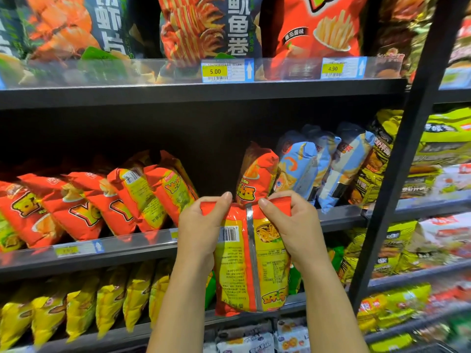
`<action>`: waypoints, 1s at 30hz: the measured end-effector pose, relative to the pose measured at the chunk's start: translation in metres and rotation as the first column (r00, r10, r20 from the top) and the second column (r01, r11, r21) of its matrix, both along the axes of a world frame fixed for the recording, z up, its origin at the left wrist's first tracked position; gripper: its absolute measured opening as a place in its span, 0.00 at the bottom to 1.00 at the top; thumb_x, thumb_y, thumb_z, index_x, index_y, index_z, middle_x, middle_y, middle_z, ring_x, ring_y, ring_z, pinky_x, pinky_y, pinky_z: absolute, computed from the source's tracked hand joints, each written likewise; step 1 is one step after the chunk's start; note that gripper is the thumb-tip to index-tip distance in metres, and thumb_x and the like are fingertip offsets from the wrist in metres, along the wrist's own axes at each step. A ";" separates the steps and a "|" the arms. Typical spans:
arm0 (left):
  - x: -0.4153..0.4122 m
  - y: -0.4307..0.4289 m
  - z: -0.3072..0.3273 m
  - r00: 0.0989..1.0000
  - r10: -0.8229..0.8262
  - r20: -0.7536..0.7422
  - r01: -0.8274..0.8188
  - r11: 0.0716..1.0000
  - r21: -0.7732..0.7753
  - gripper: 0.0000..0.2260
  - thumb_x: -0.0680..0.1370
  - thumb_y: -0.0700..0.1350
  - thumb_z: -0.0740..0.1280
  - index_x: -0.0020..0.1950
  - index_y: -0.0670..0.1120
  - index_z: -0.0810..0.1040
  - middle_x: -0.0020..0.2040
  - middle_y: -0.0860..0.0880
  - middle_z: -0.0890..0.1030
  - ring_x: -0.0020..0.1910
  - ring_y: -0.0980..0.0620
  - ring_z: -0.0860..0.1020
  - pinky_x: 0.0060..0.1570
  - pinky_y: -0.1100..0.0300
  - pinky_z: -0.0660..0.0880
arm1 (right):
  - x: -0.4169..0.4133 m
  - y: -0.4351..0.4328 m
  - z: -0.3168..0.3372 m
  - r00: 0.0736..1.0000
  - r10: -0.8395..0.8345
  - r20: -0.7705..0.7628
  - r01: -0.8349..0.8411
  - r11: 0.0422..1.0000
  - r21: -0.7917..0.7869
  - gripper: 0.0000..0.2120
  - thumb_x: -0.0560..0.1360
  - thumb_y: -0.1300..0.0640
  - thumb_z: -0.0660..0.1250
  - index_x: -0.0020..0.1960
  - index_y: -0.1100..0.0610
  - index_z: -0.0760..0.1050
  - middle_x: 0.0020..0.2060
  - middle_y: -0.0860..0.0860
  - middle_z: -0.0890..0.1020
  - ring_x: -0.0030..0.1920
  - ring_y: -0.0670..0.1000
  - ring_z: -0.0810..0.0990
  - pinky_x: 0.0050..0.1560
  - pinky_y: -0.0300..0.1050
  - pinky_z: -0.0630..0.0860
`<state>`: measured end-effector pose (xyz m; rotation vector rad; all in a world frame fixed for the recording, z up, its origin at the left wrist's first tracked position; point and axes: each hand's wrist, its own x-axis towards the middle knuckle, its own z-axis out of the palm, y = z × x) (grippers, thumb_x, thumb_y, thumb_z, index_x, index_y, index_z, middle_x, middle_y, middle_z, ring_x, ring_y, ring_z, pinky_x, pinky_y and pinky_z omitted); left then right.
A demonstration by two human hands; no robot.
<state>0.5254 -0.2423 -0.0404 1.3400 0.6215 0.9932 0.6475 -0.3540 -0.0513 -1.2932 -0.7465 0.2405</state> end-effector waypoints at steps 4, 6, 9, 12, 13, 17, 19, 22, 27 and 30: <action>-0.005 0.001 -0.001 1.000 0.009 0.016 -0.009 0.999 -0.038 0.11 0.79 0.52 0.75 0.51 0.44 0.82 0.37 0.48 0.87 0.37 0.49 0.88 0.37 0.57 0.83 | -0.002 0.003 -0.003 0.999 0.047 -0.008 -0.047 0.999 -0.002 0.09 0.77 0.54 0.76 0.56 0.54 0.81 0.48 0.54 0.88 0.47 0.56 0.89 0.48 0.56 0.86; -0.008 0.003 -0.002 0.999 0.025 0.047 -0.021 0.997 -0.070 0.11 0.78 0.52 0.75 0.51 0.44 0.82 0.38 0.47 0.87 0.38 0.47 0.88 0.37 0.56 0.84 | -0.005 0.000 -0.007 0.990 0.132 -0.041 -0.132 0.991 0.002 0.14 0.77 0.54 0.75 0.61 0.54 0.79 0.52 0.54 0.88 0.51 0.56 0.89 0.52 0.56 0.85; -0.012 0.007 -0.003 0.996 0.035 0.086 -0.025 0.994 -0.110 0.13 0.78 0.53 0.75 0.52 0.44 0.82 0.41 0.46 0.88 0.40 0.46 0.88 0.39 0.55 0.85 | -0.010 -0.006 -0.019 0.977 0.208 -0.057 -0.211 0.976 -0.052 0.18 0.75 0.50 0.74 0.62 0.57 0.80 0.52 0.53 0.89 0.53 0.54 0.88 0.54 0.52 0.84; -0.013 0.006 -0.005 0.995 -0.028 0.094 0.038 0.994 -0.104 0.14 0.78 0.55 0.74 0.54 0.46 0.82 0.41 0.48 0.88 0.42 0.48 0.88 0.41 0.56 0.84 | -0.019 -0.012 -0.030 0.991 0.125 -0.053 -0.129 0.989 -0.075 0.15 0.74 0.48 0.73 0.55 0.56 0.84 0.48 0.53 0.89 0.50 0.54 0.89 0.53 0.53 0.83; -0.014 0.005 -0.007 0.993 -0.071 0.092 0.080 0.992 -0.099 0.15 0.77 0.56 0.74 0.55 0.47 0.82 0.42 0.49 0.88 0.43 0.49 0.88 0.42 0.57 0.84 | -0.021 -0.013 -0.034 0.994 0.085 -0.070 -0.090 0.994 -0.069 0.13 0.74 0.49 0.73 0.55 0.55 0.85 0.48 0.53 0.89 0.50 0.55 0.89 0.54 0.55 0.83; -0.018 0.000 -0.028 0.945 -0.322 0.063 0.327 0.941 -0.093 0.23 0.72 0.57 0.74 0.62 0.47 0.79 0.52 0.48 0.88 0.50 0.50 0.88 0.45 0.56 0.83 | -0.026 -0.024 -0.043 0.978 -0.064 -0.199 0.058 0.998 -0.035 0.06 0.80 0.56 0.72 0.55 0.56 0.86 0.49 0.56 0.89 0.53 0.60 0.88 0.61 0.65 0.82; -0.022 -0.005 -0.045 0.881 -0.474 -0.001 0.471 0.876 -0.103 0.24 0.72 0.55 0.74 0.64 0.47 0.78 0.56 0.47 0.88 0.54 0.48 0.87 0.48 0.57 0.82 | -0.028 -0.034 -0.044 0.954 -0.142 -0.264 0.139 0.990 -0.029 0.06 0.81 0.56 0.72 0.54 0.55 0.86 0.50 0.56 0.89 0.55 0.61 0.88 0.62 0.66 0.81; -0.023 -0.019 -0.070 0.793 -0.605 -0.070 0.592 0.793 -0.142 0.21 0.73 0.51 0.74 0.64 0.48 0.80 0.56 0.48 0.88 0.57 0.47 0.87 0.55 0.50 0.82 | -0.032 -0.053 -0.045 0.908 -0.243 -0.340 0.248 0.968 -0.029 0.07 0.81 0.56 0.71 0.56 0.57 0.85 0.50 0.55 0.89 0.53 0.59 0.88 0.57 0.59 0.85; -0.007 -0.050 -0.091 0.806 -0.583 -0.102 0.566 0.809 -0.159 0.14 0.79 0.49 0.73 0.64 0.48 0.82 0.55 0.48 0.89 0.54 0.46 0.87 0.59 0.40 0.82 | -0.030 -0.082 -0.058 0.892 -0.289 -0.348 0.279 0.957 -0.080 0.11 0.82 0.52 0.70 0.60 0.56 0.83 0.52 0.54 0.89 0.54 0.58 0.88 0.59 0.63 0.83; 0.006 -0.064 -0.094 0.804 -0.584 -0.110 0.566 0.809 -0.159 0.16 0.77 0.53 0.74 0.64 0.50 0.82 0.55 0.49 0.88 0.54 0.47 0.87 0.60 0.39 0.82 | -0.023 -0.101 -0.069 0.913 -0.290 -0.287 0.262 0.956 -0.132 0.13 0.81 0.48 0.71 0.62 0.52 0.81 0.53 0.51 0.89 0.54 0.55 0.88 0.59 0.61 0.83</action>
